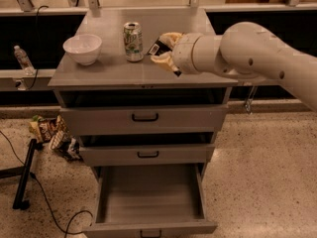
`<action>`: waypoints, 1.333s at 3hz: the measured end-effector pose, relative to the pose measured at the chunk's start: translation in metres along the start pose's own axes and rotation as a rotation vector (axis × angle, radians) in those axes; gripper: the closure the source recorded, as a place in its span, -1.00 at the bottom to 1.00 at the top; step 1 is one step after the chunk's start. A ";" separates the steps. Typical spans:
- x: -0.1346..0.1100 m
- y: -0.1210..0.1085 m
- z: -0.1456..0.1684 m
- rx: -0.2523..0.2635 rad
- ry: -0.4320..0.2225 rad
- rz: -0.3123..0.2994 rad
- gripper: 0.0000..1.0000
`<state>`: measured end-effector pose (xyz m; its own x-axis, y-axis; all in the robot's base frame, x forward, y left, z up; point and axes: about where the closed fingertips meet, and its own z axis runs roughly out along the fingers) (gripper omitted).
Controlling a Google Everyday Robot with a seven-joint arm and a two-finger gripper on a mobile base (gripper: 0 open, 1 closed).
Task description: Pick rxbar chocolate from bottom drawer and place on counter
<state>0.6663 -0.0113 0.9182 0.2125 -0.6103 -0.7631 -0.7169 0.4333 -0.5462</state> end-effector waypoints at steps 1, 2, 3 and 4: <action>0.021 -0.027 0.016 -0.043 0.036 0.016 0.65; 0.039 -0.043 0.033 -0.055 0.054 0.027 0.16; 0.046 -0.052 0.047 -0.059 0.055 0.032 -0.28; 0.051 -0.055 0.052 -0.057 0.061 0.041 -0.74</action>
Offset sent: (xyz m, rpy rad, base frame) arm 0.0965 -0.0325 -0.0300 -0.0356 0.0885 -0.0153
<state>0.7514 -0.0316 0.8913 0.1426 -0.6331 -0.7608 -0.7609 0.4215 -0.4933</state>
